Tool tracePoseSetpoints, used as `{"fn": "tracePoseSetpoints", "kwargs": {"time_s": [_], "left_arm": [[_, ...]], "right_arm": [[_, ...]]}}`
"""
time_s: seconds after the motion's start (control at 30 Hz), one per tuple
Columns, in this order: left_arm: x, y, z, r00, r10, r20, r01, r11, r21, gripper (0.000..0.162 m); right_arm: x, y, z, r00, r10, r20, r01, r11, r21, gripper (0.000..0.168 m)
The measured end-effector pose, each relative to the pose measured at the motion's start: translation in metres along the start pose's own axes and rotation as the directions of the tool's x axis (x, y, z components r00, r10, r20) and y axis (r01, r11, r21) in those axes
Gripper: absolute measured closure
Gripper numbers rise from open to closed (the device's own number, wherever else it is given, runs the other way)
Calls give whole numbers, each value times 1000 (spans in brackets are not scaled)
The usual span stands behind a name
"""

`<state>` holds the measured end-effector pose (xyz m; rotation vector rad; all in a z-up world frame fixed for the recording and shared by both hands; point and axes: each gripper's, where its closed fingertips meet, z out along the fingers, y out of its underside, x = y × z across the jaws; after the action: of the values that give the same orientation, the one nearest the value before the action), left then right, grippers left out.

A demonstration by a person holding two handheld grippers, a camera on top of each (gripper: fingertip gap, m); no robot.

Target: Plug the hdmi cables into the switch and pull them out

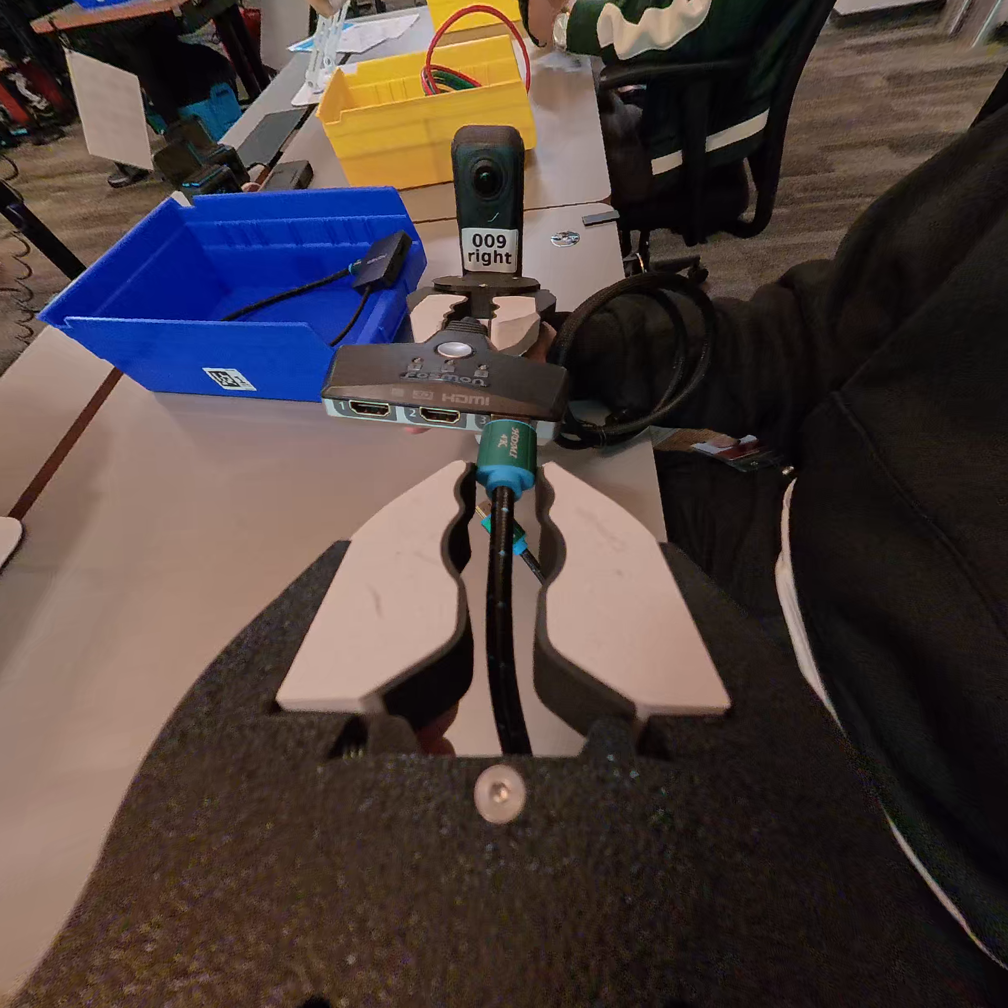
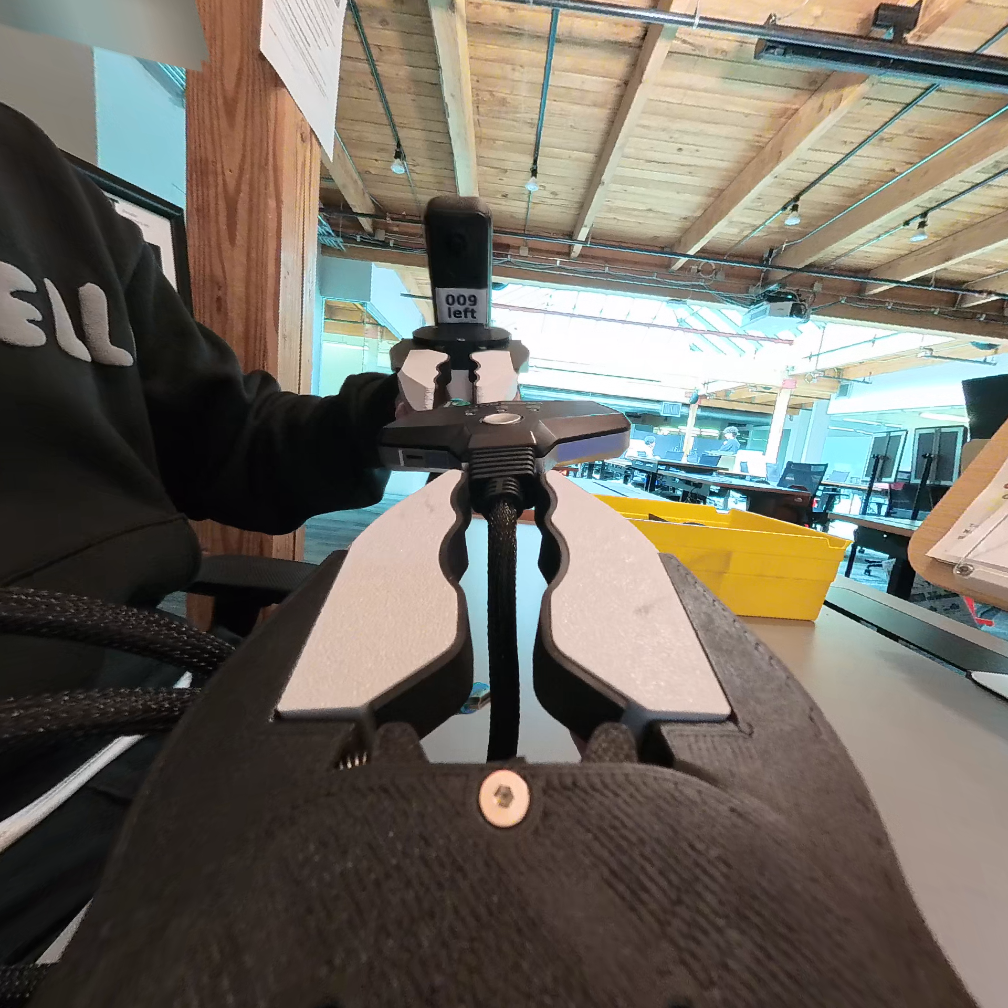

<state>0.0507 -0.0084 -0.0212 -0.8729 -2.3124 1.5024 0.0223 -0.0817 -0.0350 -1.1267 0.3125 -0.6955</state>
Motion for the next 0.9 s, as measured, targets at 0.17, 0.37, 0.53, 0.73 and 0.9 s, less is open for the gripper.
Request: {"fn": "tracePoseSetpoints", "kwargs": {"time_s": [0.17,0.37,0.53,0.73,0.9], "left_arm": [[-5,4,-1,998,-62,20,62,998,-29,142],[-7,8,-3,997,-75,32,77,996,-54,142],[-6,13,-1,998,-65,17,66,995,-77,142],[-13,22,3,994,-61,88,70,992,-103,142],[-15,22,5,992,-35,118,46,995,-92,141]], "right_arm": [[4,5,1,999,31,-35,-31,999,-14,146],[4,14,3,998,55,-41,-57,997,-48,145],[4,21,4,997,73,-37,-76,994,-82,145],[9,22,2,997,54,-63,-60,993,-104,146],[10,20,1,996,65,-64,-70,994,-88,145]]}}
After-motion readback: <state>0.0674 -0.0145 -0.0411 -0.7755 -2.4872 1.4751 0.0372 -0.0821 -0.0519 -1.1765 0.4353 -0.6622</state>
